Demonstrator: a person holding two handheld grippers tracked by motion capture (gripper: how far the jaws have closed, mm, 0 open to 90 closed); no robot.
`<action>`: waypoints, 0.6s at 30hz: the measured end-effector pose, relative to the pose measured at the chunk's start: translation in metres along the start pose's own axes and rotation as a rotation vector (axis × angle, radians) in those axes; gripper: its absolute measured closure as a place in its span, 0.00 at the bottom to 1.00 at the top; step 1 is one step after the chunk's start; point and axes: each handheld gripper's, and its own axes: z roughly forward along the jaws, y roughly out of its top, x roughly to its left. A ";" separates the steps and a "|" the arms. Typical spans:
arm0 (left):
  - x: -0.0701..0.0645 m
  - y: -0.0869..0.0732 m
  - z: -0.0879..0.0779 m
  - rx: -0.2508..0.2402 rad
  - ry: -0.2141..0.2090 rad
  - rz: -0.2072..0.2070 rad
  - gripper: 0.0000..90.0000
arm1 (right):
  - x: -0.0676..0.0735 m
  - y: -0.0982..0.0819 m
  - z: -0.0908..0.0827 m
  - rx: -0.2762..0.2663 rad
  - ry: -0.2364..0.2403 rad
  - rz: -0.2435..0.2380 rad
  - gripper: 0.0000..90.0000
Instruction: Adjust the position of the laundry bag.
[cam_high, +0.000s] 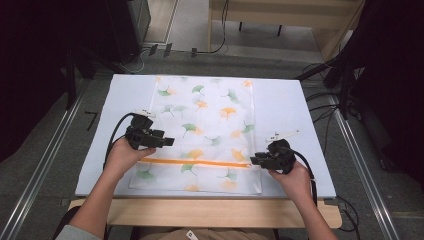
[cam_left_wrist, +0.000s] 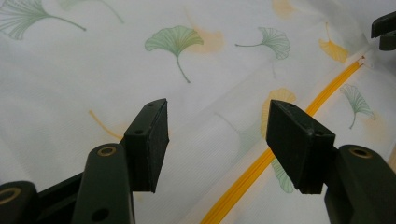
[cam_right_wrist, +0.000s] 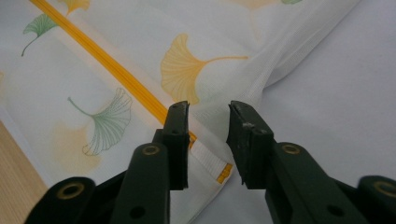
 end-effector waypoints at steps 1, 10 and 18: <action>-0.001 0.001 0.001 0.003 -0.003 0.007 0.44 | 0.000 0.000 0.000 0.000 0.000 0.000 0.83; -0.008 0.009 0.012 0.019 -0.022 0.033 0.44 | -0.001 -0.007 0.006 0.049 0.027 0.051 1.00; -0.012 0.014 0.019 0.032 -0.032 0.051 0.45 | 0.001 -0.012 0.018 0.044 0.029 0.076 1.00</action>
